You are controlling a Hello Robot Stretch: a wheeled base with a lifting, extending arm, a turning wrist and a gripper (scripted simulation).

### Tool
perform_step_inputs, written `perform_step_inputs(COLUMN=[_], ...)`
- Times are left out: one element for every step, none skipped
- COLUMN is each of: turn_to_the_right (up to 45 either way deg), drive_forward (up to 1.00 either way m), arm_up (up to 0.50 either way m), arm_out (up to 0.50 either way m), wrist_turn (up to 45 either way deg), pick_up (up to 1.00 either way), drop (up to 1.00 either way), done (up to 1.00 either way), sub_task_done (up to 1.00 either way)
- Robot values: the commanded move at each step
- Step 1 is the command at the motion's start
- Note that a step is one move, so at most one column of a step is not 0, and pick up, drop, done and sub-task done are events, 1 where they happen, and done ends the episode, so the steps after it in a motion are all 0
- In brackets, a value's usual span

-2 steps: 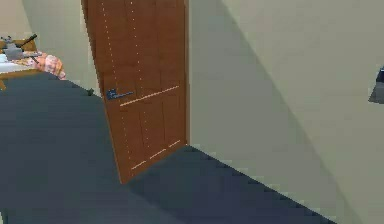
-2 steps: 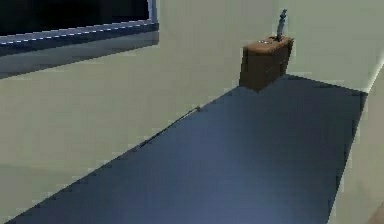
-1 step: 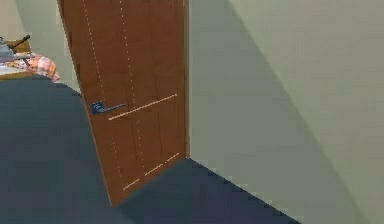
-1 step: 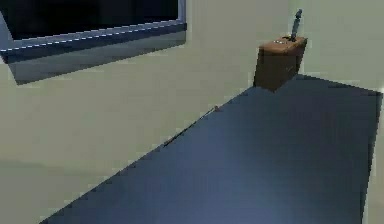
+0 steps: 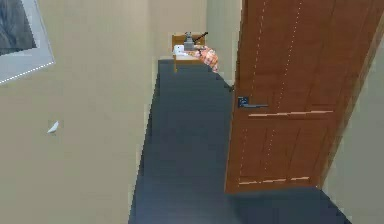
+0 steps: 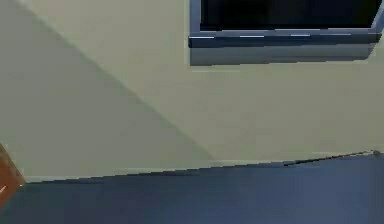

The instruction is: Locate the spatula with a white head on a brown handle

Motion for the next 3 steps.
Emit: perform_step_inputs(turn_to_the_right=[0.0,0.0,45.0], drive_forward=[1.00,0.65,0.00], arm_up=[0.00,0.00,0.00], arm_out=[0.00,0.00,0.00], wrist_turn=[0.0,0.0,0.0], pick_up=[0.00,0.00,0.00], drop=[0.00,0.00,0.00], done=[0.00,0.00,0.00], sub_task_done=[0.00,0.00,0.00])
